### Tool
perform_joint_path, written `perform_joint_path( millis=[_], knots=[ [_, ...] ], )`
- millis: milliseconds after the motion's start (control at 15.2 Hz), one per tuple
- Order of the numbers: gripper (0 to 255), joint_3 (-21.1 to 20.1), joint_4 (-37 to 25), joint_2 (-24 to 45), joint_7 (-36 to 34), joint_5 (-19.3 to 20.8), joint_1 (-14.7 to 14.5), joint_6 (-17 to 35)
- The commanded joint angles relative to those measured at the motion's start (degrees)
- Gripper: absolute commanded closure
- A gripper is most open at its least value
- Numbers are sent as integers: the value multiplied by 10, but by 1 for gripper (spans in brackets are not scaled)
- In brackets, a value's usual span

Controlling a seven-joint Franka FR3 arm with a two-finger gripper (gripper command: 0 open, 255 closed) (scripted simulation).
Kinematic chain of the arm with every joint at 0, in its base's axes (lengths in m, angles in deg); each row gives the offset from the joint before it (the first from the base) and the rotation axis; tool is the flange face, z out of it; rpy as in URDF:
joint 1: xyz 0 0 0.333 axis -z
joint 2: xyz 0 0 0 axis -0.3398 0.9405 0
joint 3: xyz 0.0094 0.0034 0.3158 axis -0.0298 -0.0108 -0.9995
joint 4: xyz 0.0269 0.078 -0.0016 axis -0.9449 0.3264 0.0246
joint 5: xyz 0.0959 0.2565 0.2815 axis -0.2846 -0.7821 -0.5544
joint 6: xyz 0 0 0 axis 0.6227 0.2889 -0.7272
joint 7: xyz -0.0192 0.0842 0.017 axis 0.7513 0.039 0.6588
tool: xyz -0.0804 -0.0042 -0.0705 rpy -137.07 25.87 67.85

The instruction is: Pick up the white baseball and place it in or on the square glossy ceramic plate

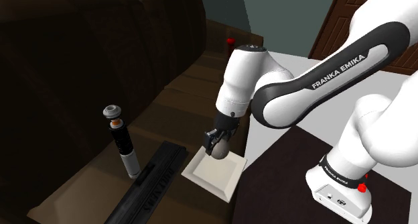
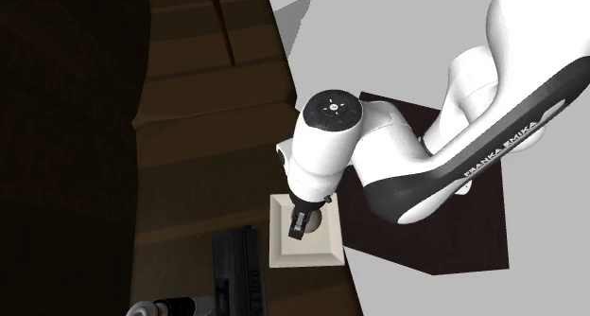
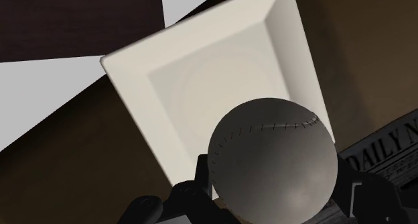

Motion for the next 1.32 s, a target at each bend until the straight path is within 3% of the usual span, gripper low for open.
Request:
perform_joint_path(
  millis=[0, 528, 1056, 1122, 1254],
  knots=[
    [255, -3, 4, 14, -1, 2, 1, 19],
    [255, -11, 19, 76, -7, 16, 5, 94],
    [255, -11, 19, 76, -7, 16, 5, 94],
    [0, -11, 19, 76, -7, 16, 5, 94],
    [0, -11, 19, 76, -7, 16, 5, 94]
  ],
)
